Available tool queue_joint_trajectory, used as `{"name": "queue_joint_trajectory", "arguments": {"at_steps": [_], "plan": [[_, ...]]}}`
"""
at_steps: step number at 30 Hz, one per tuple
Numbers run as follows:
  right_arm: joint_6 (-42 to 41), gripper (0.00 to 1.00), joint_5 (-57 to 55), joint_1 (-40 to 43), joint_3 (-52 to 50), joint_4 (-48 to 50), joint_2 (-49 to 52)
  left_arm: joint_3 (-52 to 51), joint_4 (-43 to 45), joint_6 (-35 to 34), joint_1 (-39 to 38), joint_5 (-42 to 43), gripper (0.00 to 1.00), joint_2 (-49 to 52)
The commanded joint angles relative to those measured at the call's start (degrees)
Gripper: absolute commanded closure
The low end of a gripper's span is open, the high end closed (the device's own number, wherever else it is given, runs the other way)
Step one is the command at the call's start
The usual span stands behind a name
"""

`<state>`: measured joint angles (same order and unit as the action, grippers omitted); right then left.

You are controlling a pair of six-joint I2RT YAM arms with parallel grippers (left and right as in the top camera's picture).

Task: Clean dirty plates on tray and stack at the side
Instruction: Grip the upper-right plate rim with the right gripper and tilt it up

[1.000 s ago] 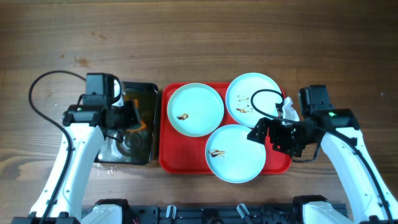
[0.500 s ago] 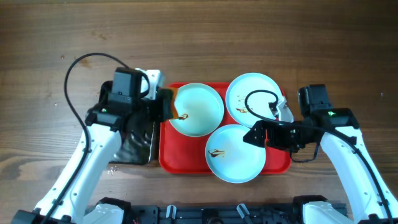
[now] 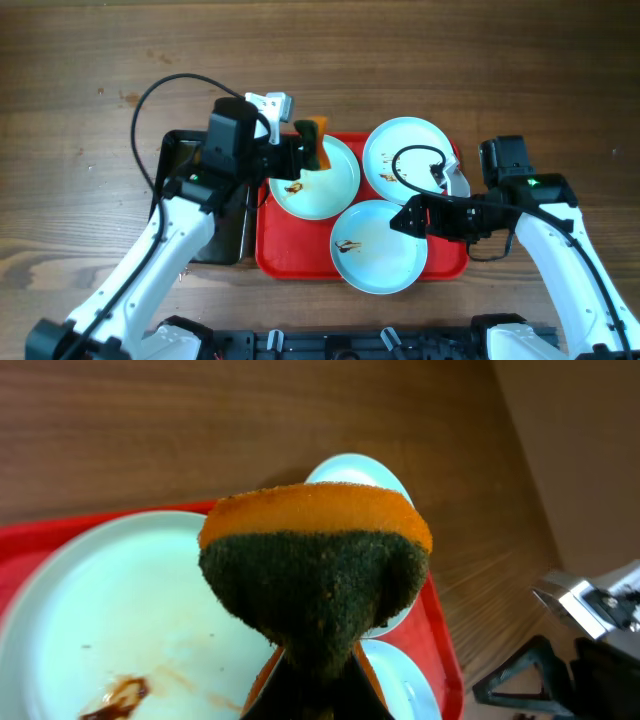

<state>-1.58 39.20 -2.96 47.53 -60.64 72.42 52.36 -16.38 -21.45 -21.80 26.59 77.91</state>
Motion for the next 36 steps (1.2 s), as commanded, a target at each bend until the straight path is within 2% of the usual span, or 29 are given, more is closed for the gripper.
{"name": "queue_joint_trajectory", "arguments": {"at_steps": [1,8,12,14,18,21,24,28,30,32,33,34,35,36], "plan": [[1.44,0.00,0.66,-0.24,2.03,-1.11,0.22,1.09,1.29,-3.02,-1.62,2.97,0.96,4.74],[1.31,0.00,-5.35,-0.24,8.87,-6.40,0.22,2.10,2.73,-3.04,-2.58,7.17,0.96,9.33],[-8.79,0.00,-18.01,-0.24,12.76,-8.90,-0.11,2.12,0.02,-3.02,-2.34,4.66,0.96,9.35],[-9.49,0.00,-19.89,-0.24,12.96,-8.61,-0.26,2.12,-2.89,-2.47,-2.19,1.18,0.96,9.35],[-7.54,0.00,-10.71,-0.26,12.90,-6.54,0.46,2.12,-9.11,1.03,-2.21,-4.87,0.96,9.38],[-5.44,0.00,-6.16,-1.05,12.90,-4.20,2.27,2.12,-10.05,1.70,-2.21,-5.44,0.96,9.38],[-6.19,0.00,-5.84,-3.96,12.87,0.44,4.87,2.12,-10.05,1.70,-2.21,-5.44,0.96,9.38],[-5.90,0.00,4.79,-8.74,12.79,9.88,9.64,2.12,-10.03,1.70,-2.21,-5.46,0.96,9.38],[-8.61,0.23,7.28,-11.26,12.76,15.82,12.76,2.12,-10.03,1.73,-2.21,-5.49,0.96,9.38],[-13.90,0.26,7.17,-13.03,12.76,19.61,15.63,2.12,-10.05,1.70,-2.21,-5.46,0.96,9.38],[-15.63,0.39,7.13,-13.51,12.76,20.55,16.70,2.12,-10.03,1.70,-2.21,-5.46,0.96,9.38],[-17.38,0.48,7.15,-13.97,12.76,21.33,18.08,2.12,-10.03,1.73,-2.21,-5.49,0.96,9.38],[-18.80,0.53,7.06,-14.25,12.76,22.18,19.45,2.12,-9.99,1.73,-2.21,-5.51,0.96,9.38],[-20.09,0.52,6.84,-14.49,12.76,22.75,20.87,2.12,-10.01,1.73,-2.21,-5.68,0.96,9.38]]}}
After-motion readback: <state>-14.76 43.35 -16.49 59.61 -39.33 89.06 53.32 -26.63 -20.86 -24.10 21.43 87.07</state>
